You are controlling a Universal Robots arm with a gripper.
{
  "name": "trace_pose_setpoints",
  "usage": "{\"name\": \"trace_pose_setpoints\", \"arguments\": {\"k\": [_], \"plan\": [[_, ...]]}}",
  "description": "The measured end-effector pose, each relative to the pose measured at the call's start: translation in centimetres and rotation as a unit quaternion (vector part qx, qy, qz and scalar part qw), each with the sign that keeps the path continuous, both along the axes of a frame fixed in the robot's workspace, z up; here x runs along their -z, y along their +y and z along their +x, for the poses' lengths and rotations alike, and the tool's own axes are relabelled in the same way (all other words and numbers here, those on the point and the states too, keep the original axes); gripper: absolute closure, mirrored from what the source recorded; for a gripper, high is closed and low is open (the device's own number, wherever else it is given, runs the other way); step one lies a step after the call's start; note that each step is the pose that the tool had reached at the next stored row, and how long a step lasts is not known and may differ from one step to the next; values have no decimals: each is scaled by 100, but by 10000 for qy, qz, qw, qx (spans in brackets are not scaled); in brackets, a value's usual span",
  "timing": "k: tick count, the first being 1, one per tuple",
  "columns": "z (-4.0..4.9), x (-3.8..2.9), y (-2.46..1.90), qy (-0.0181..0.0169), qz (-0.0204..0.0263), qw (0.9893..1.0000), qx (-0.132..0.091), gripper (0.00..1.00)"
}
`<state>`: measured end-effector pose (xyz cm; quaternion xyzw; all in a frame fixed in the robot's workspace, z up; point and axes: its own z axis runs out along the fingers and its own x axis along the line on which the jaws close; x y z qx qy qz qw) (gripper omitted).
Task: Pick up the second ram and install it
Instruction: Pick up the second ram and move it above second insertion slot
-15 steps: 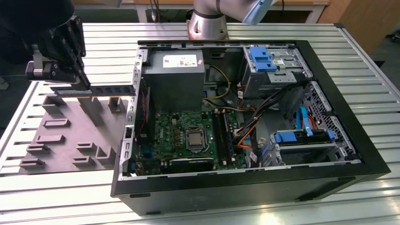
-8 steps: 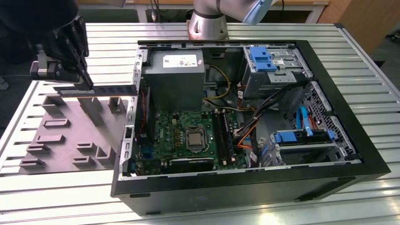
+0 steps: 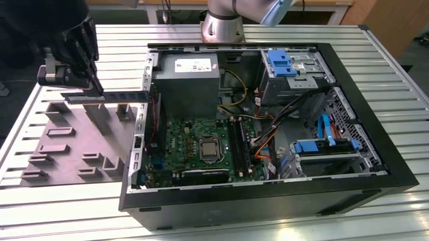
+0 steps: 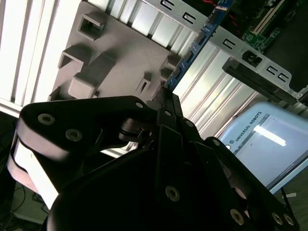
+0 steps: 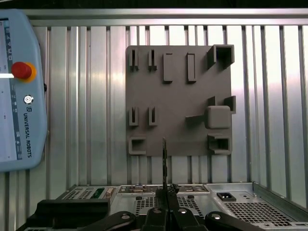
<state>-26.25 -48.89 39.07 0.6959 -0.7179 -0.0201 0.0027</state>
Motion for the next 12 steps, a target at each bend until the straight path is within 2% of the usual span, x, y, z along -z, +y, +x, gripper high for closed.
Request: {"name": "trace_pose_setpoints", "arguments": {"k": [12], "plan": [[78,0,0,0,0,10000,0,88]]}}
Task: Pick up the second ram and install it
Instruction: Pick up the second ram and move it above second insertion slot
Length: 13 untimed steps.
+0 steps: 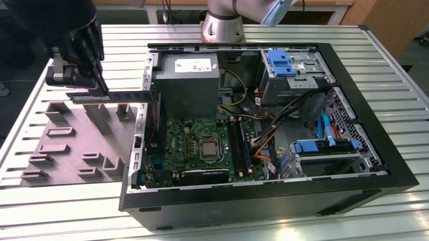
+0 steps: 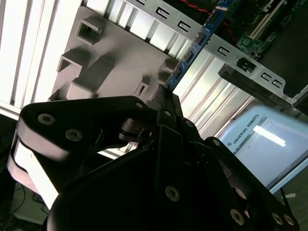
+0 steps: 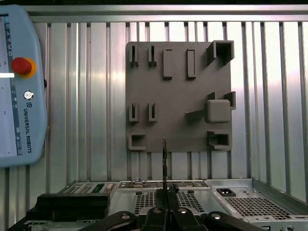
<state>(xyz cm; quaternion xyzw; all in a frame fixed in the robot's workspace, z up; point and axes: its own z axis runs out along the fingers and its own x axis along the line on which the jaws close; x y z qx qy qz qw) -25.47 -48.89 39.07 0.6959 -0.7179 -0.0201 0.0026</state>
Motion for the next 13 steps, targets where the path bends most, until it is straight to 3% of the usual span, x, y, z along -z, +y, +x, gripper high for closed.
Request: {"name": "trace_pose_setpoints", "arguments": {"k": [13], "plan": [[49,0,0,0,0,10000,0,88]]}}
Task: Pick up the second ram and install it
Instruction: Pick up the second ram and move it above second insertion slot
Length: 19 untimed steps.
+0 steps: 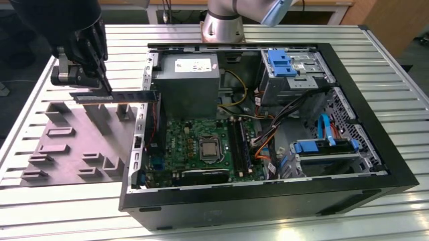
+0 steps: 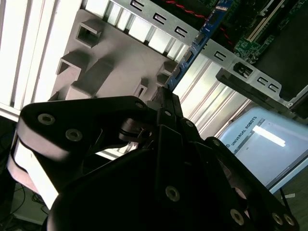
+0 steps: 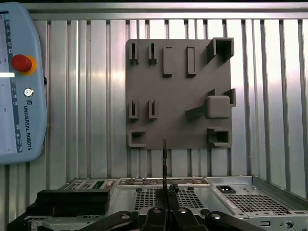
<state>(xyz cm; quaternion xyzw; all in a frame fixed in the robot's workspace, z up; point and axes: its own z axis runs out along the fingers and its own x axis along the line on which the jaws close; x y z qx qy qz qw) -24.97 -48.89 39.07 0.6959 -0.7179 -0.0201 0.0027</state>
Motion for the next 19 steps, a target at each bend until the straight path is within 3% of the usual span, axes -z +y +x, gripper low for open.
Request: {"name": "trace_pose_setpoints", "arguments": {"k": [19], "plan": [[57,0,0,0,0,10000,0,88]]}}
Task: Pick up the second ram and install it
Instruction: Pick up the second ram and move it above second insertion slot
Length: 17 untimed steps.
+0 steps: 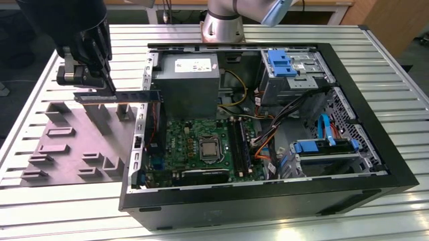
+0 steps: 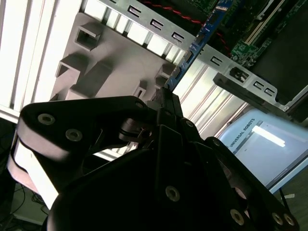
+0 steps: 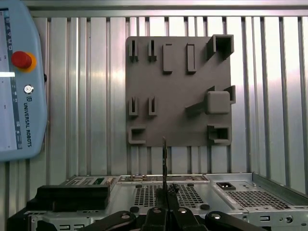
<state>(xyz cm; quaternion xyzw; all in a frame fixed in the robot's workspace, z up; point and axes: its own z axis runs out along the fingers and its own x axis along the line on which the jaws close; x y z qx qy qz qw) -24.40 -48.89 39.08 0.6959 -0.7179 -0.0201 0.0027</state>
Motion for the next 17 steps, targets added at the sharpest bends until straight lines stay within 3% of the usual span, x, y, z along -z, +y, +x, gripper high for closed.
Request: {"name": "trace_pose_setpoints", "arguments": {"k": [17], "plan": [[59,0,0,0,0,10000,0,88]]}}
